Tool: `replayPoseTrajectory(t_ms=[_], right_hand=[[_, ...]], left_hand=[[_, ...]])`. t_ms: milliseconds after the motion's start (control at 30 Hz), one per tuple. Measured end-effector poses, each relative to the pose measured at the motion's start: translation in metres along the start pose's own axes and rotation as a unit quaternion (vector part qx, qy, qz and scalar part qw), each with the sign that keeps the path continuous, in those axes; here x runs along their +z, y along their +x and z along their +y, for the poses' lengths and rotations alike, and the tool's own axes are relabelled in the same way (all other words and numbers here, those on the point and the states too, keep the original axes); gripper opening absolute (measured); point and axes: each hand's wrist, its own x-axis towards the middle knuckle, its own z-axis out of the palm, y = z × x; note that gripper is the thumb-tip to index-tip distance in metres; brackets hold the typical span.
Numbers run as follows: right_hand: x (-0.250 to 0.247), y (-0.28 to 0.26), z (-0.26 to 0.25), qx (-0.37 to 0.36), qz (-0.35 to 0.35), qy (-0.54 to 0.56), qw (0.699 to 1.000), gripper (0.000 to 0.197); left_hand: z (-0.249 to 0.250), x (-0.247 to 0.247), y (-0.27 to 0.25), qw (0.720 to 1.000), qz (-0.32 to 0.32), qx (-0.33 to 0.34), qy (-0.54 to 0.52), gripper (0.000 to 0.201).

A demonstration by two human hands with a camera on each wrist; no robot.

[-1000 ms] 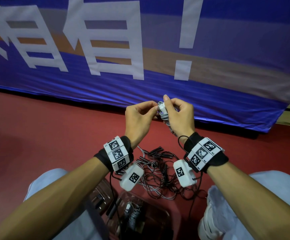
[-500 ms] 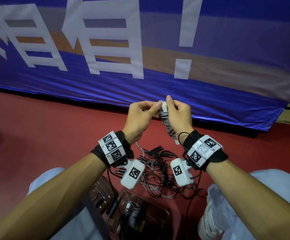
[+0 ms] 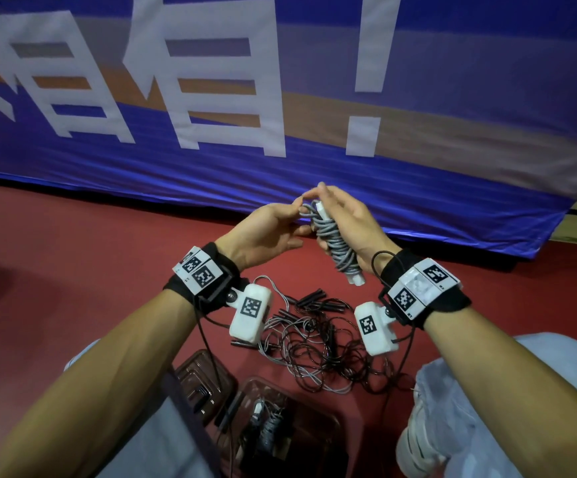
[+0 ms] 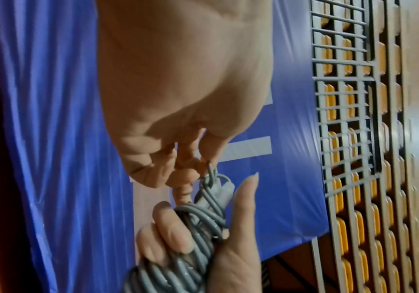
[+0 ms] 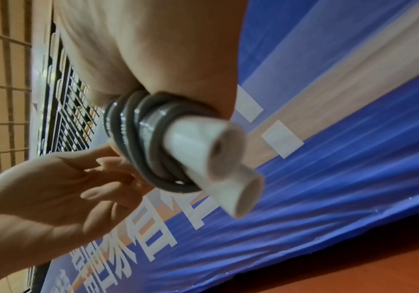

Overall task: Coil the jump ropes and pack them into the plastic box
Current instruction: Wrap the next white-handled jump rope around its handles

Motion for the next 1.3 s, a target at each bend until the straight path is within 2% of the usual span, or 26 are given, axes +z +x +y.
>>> replayPoseTrajectory(t_ms=[100,167,300,433,500,600,667,767,833,967,1167,1300], right_hand=[[0.000,-0.006,-0.001,-0.064,-0.024,-0.094,0.993,0.029],[-0.001,-0.007,0.002,-0.068,-0.012,-0.109,0.992,0.025],[-0.004,-0.009,0.006,-0.076,-0.015,-0.153,0.985,0.024],[-0.005,-0.010,0.008,-0.095,-0.038,-0.221,0.970,0.031],[-0.002,-0.009,0.015,-0.107,-0.026,-0.321,0.941,0.033],[0.006,-0.012,0.028,-0.109,0.041,-0.518,0.847,0.032],[0.010,-0.013,0.033,-0.135,0.060,-0.548,0.823,0.033],[0.008,-0.010,0.035,-0.161,0.049,-0.535,0.828,0.038],[0.006,-0.009,0.037,-0.166,0.034,-0.526,0.834,0.034],[0.003,-0.012,0.043,-0.152,0.005,-0.526,0.837,0.025],[0.003,-0.013,0.054,-0.132,-0.013,-0.589,0.797,0.021],[0.007,-0.016,0.061,-0.098,0.002,-0.598,0.795,0.018]], left_hand=[[0.004,-0.002,-0.003,0.991,0.011,0.046,0.122,0.034],[0.002,-0.005,-0.005,0.987,0.016,0.056,0.153,0.036],[-0.002,-0.010,-0.005,0.985,0.030,0.039,0.166,0.035],[0.002,-0.009,-0.011,0.980,0.027,0.010,0.197,0.037],[-0.002,-0.005,-0.012,0.970,0.056,-0.006,0.235,0.032],[-0.008,-0.003,-0.008,0.949,0.120,-0.032,0.290,0.031],[-0.008,-0.005,-0.006,0.937,0.141,-0.015,0.320,0.041],[-0.004,-0.008,-0.006,0.926,0.166,0.032,0.337,0.036],[-0.009,-0.011,-0.007,0.915,0.181,0.064,0.355,0.040],[-0.021,-0.009,-0.009,0.870,0.212,0.091,0.436,0.045],[-0.033,-0.003,-0.010,0.814,0.256,0.101,0.511,0.041],[-0.042,-0.005,-0.007,0.806,0.265,0.091,0.521,0.047]])
